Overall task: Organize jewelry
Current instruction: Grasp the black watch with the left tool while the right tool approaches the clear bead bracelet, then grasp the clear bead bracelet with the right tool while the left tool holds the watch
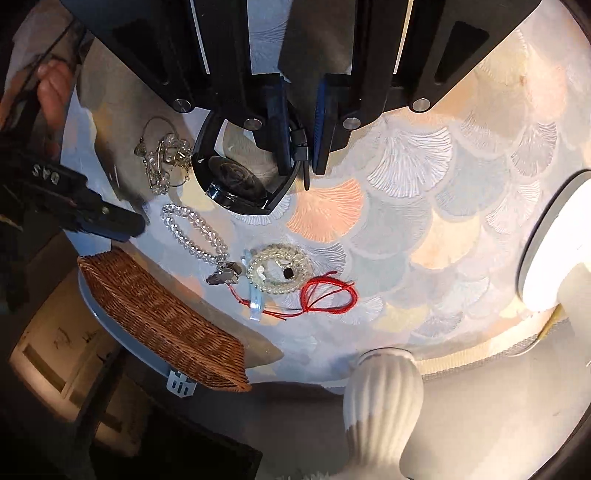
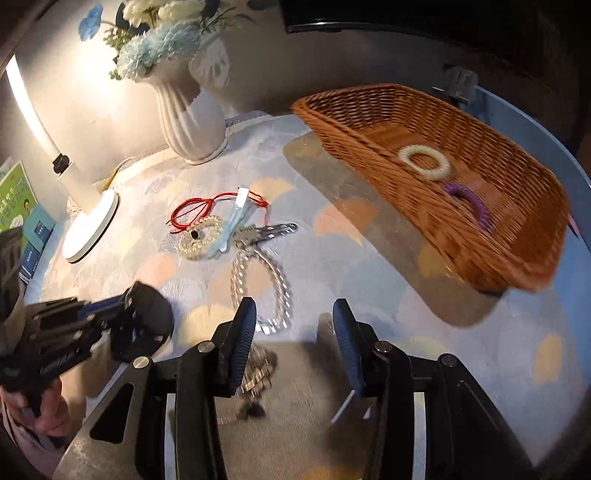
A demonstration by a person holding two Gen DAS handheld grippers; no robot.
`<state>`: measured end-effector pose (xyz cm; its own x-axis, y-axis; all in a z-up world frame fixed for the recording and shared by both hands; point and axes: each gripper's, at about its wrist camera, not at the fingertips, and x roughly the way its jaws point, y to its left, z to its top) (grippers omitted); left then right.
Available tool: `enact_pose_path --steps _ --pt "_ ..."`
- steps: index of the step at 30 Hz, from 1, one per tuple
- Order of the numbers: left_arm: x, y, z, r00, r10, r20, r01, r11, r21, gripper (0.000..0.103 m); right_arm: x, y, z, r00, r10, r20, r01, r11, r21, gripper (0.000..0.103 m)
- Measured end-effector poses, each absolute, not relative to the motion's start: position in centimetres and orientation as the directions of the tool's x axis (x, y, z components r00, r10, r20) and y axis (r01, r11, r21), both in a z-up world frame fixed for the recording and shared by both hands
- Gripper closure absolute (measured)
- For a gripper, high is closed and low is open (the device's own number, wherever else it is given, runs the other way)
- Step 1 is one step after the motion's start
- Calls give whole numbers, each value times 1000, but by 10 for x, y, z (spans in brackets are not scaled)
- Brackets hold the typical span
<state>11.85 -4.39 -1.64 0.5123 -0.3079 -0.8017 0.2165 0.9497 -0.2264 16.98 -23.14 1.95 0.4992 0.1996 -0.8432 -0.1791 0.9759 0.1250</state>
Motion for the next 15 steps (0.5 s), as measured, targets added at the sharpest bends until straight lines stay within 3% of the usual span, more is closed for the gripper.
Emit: enact_pose_path --steps 8,13,15 --pt "113 -35 -21 544 -348 -764 229 937 -264 89 188 -191 -5 501 57 -864 -238 968 -75 65" --pt "111 -40 -20 542 -333 -772 237 941 -240 81 180 -179 -6 528 13 -849 -263 953 -149 87" --pt "109 -45 -19 547 -317 -775 250 945 -211 77 174 -178 -7 547 -3 -837 -267 947 -177 89"
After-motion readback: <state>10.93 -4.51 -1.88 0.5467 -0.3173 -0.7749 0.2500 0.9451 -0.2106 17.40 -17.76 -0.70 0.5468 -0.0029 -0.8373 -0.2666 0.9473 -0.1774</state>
